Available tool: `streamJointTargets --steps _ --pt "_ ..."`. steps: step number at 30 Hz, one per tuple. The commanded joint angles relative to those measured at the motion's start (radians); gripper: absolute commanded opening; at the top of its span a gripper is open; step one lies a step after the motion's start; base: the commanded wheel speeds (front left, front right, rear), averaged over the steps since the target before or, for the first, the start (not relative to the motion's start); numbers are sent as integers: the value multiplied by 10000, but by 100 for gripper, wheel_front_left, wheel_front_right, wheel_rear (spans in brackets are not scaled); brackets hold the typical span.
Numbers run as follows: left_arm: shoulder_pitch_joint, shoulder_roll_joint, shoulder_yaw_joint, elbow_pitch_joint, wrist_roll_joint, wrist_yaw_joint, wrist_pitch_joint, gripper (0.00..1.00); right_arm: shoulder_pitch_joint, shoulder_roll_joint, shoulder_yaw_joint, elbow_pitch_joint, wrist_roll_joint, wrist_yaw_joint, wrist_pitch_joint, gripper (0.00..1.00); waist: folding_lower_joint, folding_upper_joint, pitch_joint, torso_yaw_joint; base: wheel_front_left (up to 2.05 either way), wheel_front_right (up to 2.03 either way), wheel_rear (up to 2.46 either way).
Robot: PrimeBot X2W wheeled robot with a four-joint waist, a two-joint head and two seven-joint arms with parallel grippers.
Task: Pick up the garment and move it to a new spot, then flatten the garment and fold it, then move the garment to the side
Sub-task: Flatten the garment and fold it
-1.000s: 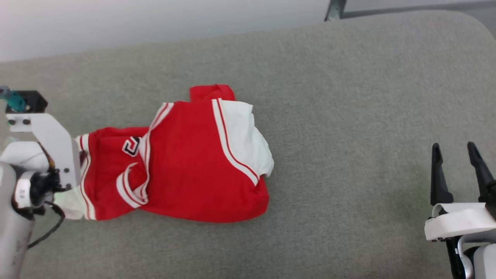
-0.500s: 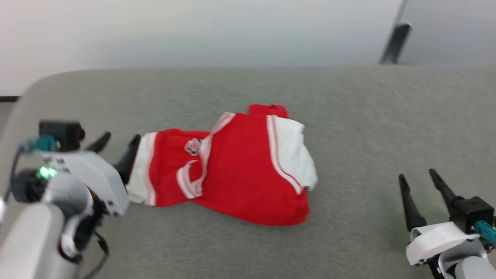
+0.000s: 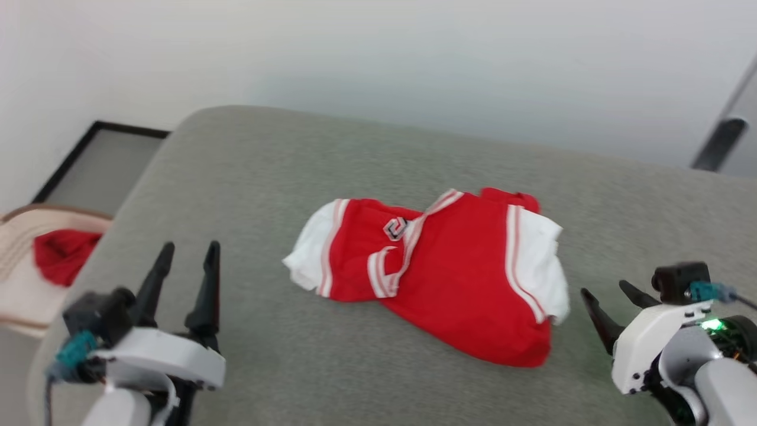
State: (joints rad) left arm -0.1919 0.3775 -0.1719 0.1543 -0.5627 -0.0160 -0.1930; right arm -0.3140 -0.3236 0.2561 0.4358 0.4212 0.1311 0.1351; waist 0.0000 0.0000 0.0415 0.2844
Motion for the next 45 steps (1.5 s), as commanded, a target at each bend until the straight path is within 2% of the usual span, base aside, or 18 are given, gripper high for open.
streamJointTargets --steps 1,7,9,13,20,26,27,28,29,35,45 --pt "155 -171 42 107 65 42 -276 100 -206 -164 125 56 147 -6 438 100 0 0 -175 906 0 0 0" --pt "408 -666 346 505 606 64 -708 100 -663 -491 216 534 497 -6 2068 100 0 0 -23 1649 0 0 0" --pt "471 -946 669 448 787 112 -721 100 -760 -533 148 759 630 -6 2534 100 0 0 27 1845 0 0 0" --pt "799 -1464 1478 249 1269 -79 -724 100 -1005 -510 239 1080 620 -6 3223 100 0 0 169 2020 0 0 0" --pt "1386 -2616 2911 -270 2347 -624 -715 100 -1378 -479 -3 1983 26 -6 3902 100 0 0 438 2141 0 0 0" --pt "1572 -3064 3637 -288 2527 -1002 -716 100 -1576 -264 -72 2440 -205 -8 3989 100 0 0 512 2176 0 0 0" --pt "1609 -3123 3717 -234 2522 -1030 -717 100 -1590 -214 -51 2501 -165 -6 4022 78 0 0 514 2180 0 0 0" --pt "1624 -3163 3765 -232 2574 -1080 -717 100 -1624 -201 -26 2564 -151 -6 4030 35 0 0 516 2183 0 0 0" --pt "1616 -3198 3828 -235 2578 -1086 -717 100 -1686 -240 -14 2623 -270 -6 3983 0 0 0 516 2185 0 0 0" --pt "1654 -3262 4004 -221 2691 -1143 -717 100 -1995 -366 104 2771 -108 -8 4219 0 0 0 460 2164 0 0 0" --pt "1661 -3269 3783 -335 2578 -1157 -718 100 -1910 -1174 -259 2104 439 -8 4294 0 0 0 292 2049 0 0 0"
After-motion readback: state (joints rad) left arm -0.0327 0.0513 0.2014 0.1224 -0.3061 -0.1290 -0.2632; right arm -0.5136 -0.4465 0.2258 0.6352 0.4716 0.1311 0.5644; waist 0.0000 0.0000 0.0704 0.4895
